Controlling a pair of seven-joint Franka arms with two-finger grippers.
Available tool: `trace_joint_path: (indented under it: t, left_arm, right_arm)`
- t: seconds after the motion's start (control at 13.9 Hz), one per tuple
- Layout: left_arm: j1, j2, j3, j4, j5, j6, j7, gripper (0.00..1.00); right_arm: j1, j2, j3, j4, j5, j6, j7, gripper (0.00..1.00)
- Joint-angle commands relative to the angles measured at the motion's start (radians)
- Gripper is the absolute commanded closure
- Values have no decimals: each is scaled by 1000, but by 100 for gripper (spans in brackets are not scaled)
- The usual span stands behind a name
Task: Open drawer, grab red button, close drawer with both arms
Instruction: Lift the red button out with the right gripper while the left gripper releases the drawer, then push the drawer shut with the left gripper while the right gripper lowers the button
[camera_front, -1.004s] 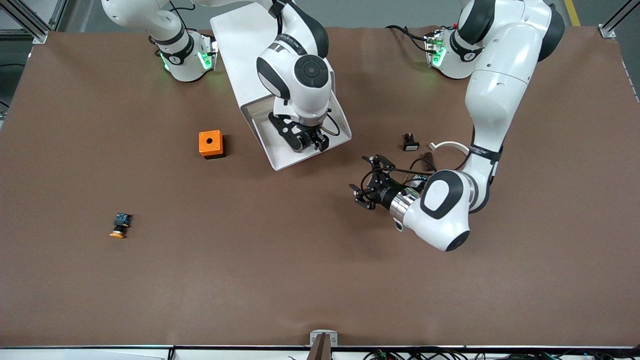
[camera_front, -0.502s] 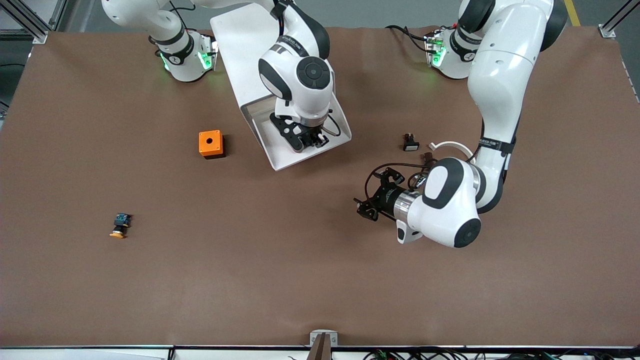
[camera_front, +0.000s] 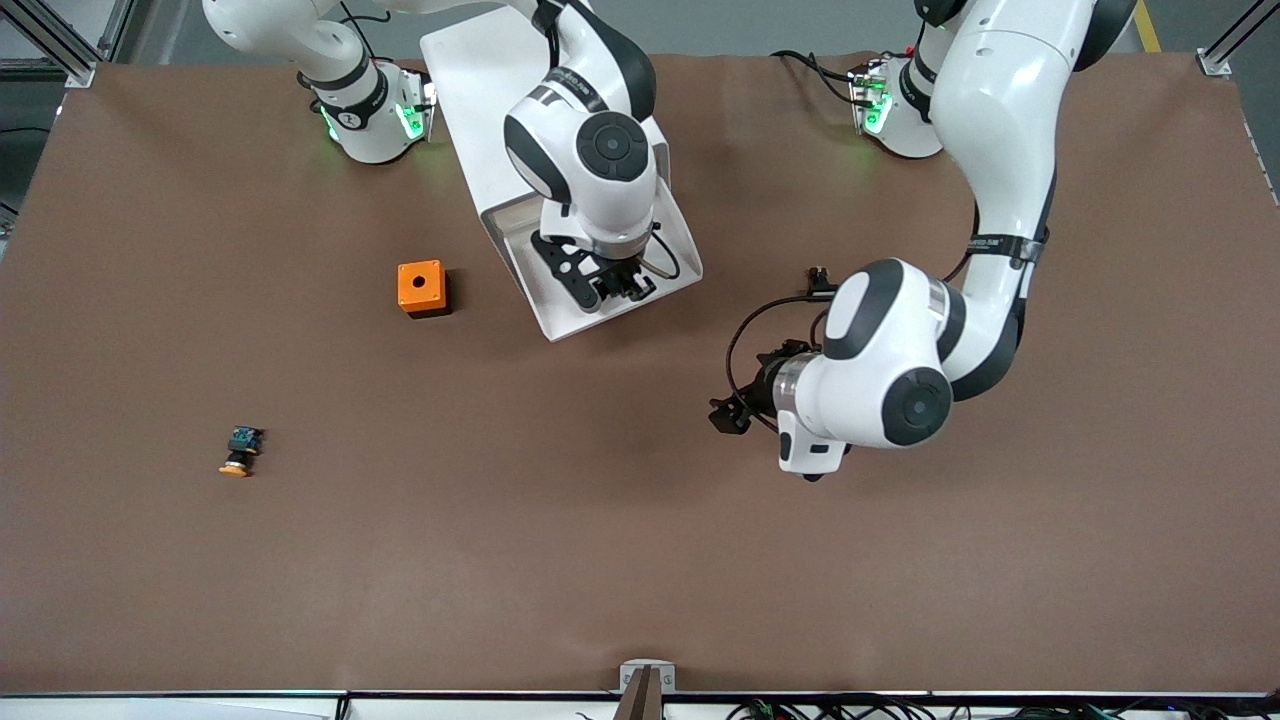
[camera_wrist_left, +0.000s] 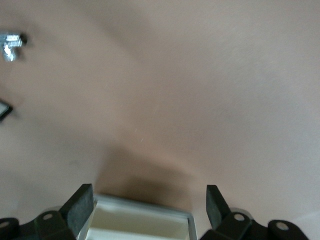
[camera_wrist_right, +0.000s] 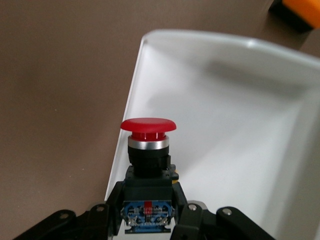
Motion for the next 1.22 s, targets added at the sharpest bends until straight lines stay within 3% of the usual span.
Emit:
trace_joint_path:
  t: [0.0, 0.36, 0.57, 0.86, 1.15]
  left_arm:
    - [-45, -13, 12, -26, 78, 80, 26, 1]
    - [-108, -15, 5, -56, 219, 167, 22, 0]
    - [-148, -12, 6, -61, 233, 175, 2, 0]
    - [-220, -3, 8, -63, 235, 176, -52, 0]
    - [-295, -1, 6, -87, 278, 176, -81, 0]
  right_arm:
    - [-99, -11, 6, 103, 20, -179, -212, 100]
    - [-356, -37, 1, 72, 3, -212, -853, 100]
    - [-510, -35, 0, 42, 2, -187, -1223, 100]
    - [-630, -43, 0, -66, -63, -47, -1430, 100]
    - [-729, -74, 0, -213, -66, 127, -1548, 100]
